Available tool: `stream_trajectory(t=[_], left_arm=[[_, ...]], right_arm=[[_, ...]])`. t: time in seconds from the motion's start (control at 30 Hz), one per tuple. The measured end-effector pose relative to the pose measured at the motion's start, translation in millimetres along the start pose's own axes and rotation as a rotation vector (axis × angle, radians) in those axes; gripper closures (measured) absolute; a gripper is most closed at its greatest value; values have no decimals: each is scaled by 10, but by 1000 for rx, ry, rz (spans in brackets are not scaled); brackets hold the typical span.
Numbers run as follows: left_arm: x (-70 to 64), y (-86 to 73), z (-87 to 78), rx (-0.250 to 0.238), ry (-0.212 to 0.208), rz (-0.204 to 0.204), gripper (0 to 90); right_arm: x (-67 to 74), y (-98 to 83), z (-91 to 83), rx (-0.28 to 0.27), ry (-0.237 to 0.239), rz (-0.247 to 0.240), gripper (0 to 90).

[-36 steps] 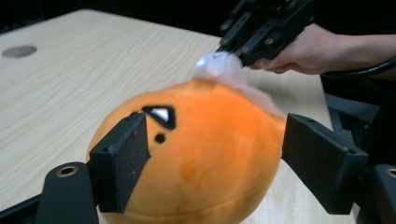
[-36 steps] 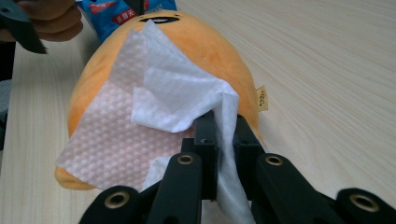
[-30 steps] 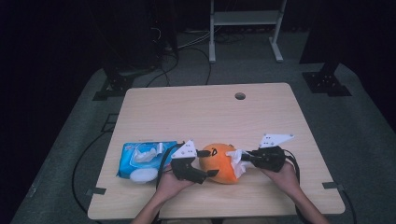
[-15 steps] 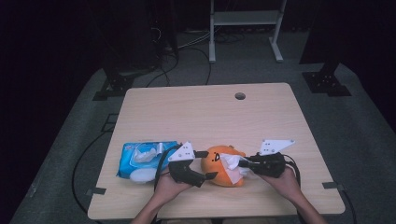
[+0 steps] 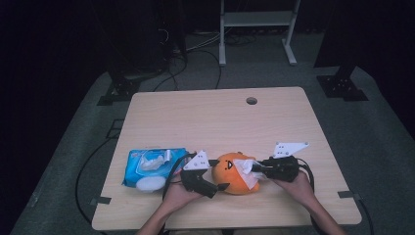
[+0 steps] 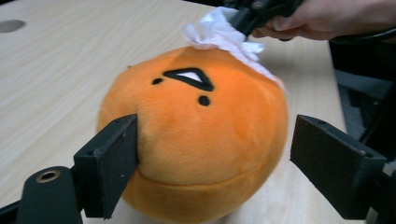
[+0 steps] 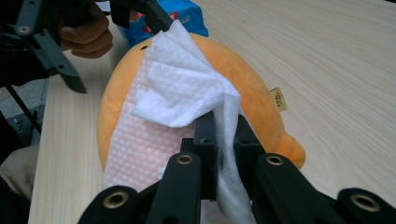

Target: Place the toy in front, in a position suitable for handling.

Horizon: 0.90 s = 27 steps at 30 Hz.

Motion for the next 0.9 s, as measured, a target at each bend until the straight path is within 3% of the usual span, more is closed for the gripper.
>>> stream_trajectory(t=[0.1,0.17,0.4,0.53,0.7,0.83,0.9], left_arm=[[100,42,-3,-23,39,-17,118],[130,48,16,-24,34,-34,90],[115,-71,148,32,30,-51,38],[68,-88,102,43,44,-31,150],[33,-101,83,32,59,-37,187],[12,-120,85,40,64,-28,198],[6,-127,74,37,63,-22,204]], right_arm=[[8,0,7,-7,10,-11,830],[16,1,13,-8,18,-11,829],[32,6,35,-18,28,-16,830],[71,50,0,-14,20,-23,835],[297,244,-52,-71,52,-60,837],[438,180,104,-10,63,-113,836],[423,146,81,-10,74,-90,837]])
Point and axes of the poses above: each handheld gripper's, and its own axes: z roughly forward along the jaws, y roughly out of its top, x roughly to its left, the point moved 9 cm from there along z, roughly forward along the jaws, and after that the axes turned 10 degrees about -x, right-handed, at the moved point
